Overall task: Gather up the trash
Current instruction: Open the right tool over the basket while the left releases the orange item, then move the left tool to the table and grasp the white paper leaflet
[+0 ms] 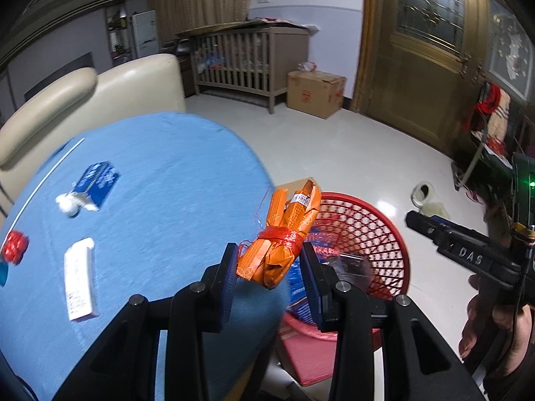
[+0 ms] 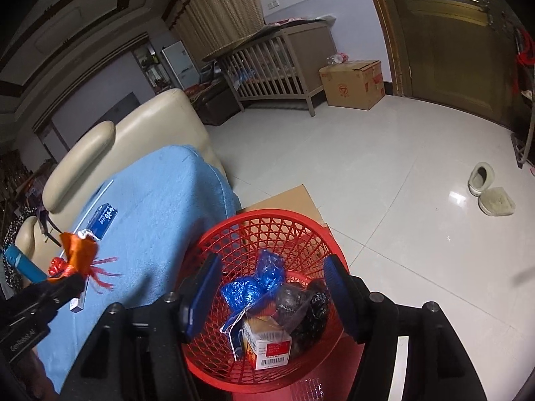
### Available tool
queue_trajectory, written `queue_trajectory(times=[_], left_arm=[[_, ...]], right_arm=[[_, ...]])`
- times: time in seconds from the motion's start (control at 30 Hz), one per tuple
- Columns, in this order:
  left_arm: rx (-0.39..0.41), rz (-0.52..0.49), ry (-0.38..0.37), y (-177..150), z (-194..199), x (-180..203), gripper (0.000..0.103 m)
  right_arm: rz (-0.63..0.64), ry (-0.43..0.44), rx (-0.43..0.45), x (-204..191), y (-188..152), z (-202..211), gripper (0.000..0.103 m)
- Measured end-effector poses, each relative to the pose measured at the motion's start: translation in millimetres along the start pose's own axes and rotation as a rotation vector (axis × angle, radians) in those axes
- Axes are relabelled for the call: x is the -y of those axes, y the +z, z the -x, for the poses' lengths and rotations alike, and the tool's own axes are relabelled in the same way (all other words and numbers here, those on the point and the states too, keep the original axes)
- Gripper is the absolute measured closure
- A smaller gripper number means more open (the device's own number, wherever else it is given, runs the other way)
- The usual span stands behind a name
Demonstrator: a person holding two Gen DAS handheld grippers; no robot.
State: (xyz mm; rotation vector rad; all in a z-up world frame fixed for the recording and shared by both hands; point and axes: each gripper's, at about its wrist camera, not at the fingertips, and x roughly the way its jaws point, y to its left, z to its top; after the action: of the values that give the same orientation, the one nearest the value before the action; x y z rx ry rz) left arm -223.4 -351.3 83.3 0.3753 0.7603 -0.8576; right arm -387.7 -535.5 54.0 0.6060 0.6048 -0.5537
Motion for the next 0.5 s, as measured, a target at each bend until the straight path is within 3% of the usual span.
queue_trajectory(times=[0.3,0.37,0.5], left_arm=[[-0.050,-0.034,-0.065,21.2,-31.7,22.2,0.060],[-0.073,-0.036,-0.078,23.8,-38.8,23.2,0.030],[-0.060,-0.019,-0.084,24.7,-33.3,16.4,0.026]], right_arm=[[-0.034,-0.004,0.006,16.7,-0.4,4.8,0.036],[-0.044,-0.008,0.006,20.4,0.2,5.7,0.036],[-0.051,-0.007,0.011,22.9,1.0,7.7,0.036]])
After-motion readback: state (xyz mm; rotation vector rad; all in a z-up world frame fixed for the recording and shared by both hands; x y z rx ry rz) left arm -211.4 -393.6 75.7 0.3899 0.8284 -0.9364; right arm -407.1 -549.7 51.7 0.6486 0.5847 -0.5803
